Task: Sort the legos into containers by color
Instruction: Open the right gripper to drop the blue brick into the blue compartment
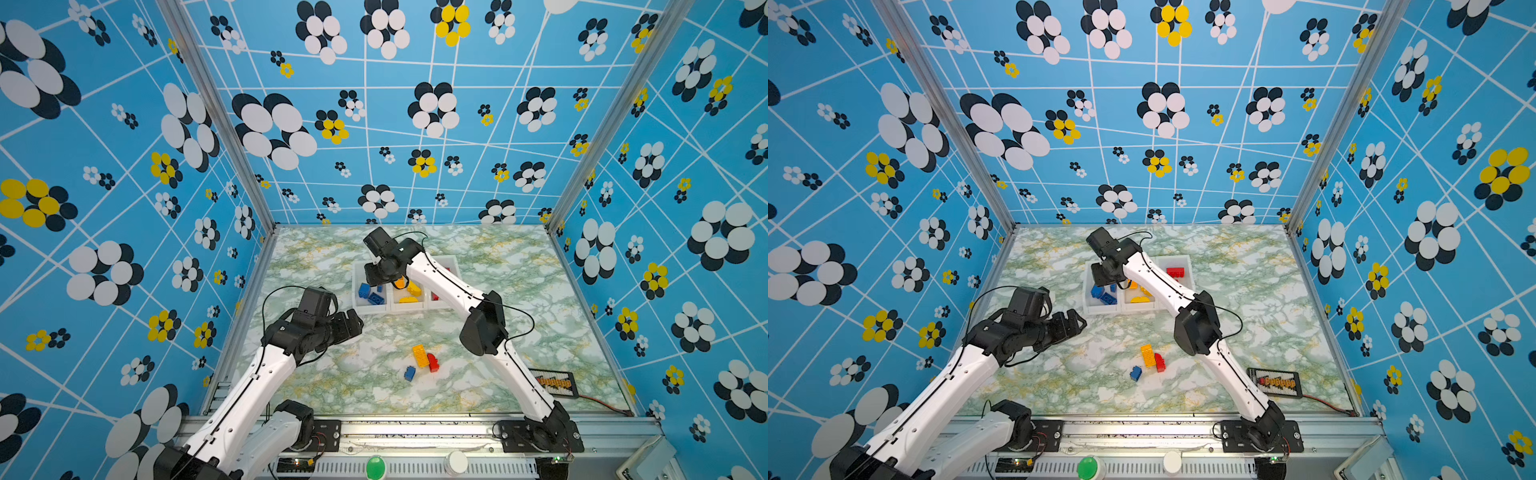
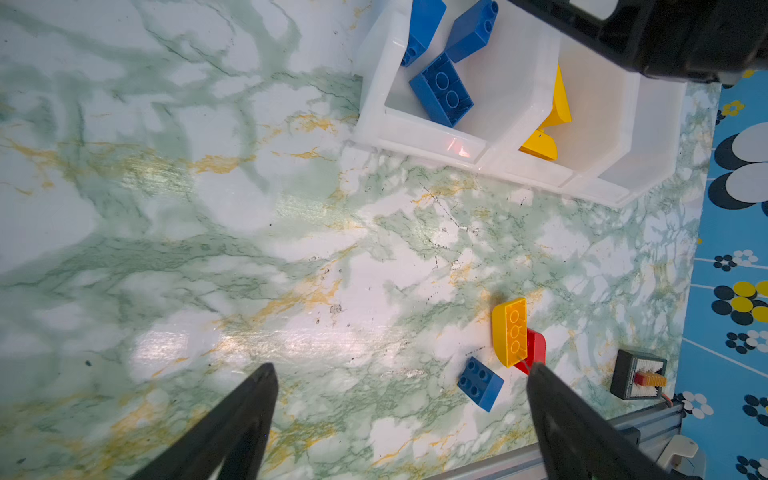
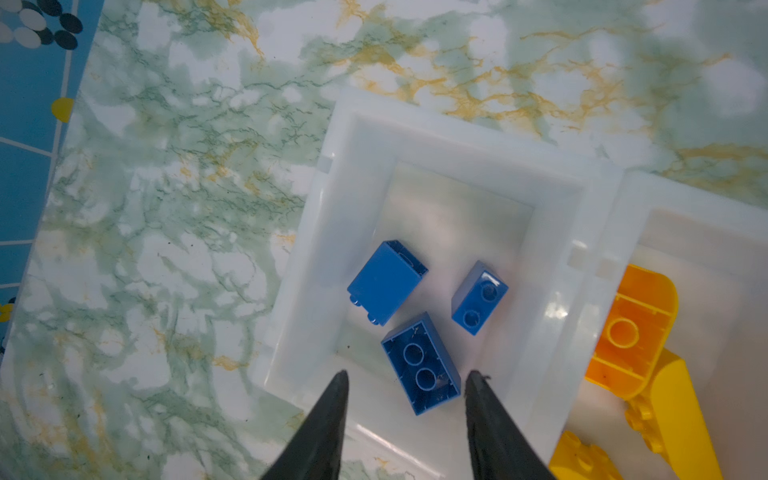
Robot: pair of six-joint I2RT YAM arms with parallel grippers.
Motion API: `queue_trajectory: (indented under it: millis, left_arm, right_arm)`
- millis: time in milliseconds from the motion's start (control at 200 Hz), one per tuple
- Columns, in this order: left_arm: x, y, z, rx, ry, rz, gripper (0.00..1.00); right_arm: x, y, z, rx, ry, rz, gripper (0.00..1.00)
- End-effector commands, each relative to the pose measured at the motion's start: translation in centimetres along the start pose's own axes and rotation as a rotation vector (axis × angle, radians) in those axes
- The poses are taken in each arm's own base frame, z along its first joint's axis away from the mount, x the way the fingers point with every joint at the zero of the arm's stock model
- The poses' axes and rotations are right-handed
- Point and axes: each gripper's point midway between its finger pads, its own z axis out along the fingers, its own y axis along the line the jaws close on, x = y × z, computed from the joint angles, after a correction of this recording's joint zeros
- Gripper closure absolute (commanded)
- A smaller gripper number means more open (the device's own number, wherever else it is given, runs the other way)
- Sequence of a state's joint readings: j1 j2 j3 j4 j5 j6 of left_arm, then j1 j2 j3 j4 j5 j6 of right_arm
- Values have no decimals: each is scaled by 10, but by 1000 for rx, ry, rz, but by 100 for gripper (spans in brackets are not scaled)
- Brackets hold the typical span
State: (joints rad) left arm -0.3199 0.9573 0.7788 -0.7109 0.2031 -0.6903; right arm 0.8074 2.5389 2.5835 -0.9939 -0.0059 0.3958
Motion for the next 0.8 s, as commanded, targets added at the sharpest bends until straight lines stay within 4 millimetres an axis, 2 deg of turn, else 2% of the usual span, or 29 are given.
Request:
queue_trajectory:
  millis: [0,210,395,415,425,445,630,795]
  left_arm:
    - [-2,-2,1,7,9,5,5]
    - [-4,-3,7,11,13,2,5]
    - [-6,-5,13,14,19,6,5]
    - [-7,-5,13,14,20,5,5]
    - [-7,-5,13,14,20,6,5]
    - [-8,-6,14,14,20,7,5]
    - [-11,-8,17,13,24,13,4]
    - [-13,-10,20,14,33,17,5]
  right_arm:
    - [-7,0,-35,-1,-25,-4,52]
    - [2,-2,-60,-3,-18,1,45]
    - [21,-11,-75,5,-14,22,38]
    - [27,-13,-71,11,0,25,37]
    - [24,-12,-81,2,-18,28,37]
    - [26,-12,-85,0,-22,31,36]
    - [65,-32,-96,30,6,78,30]
    - [103,-49,-102,60,49,114,29]
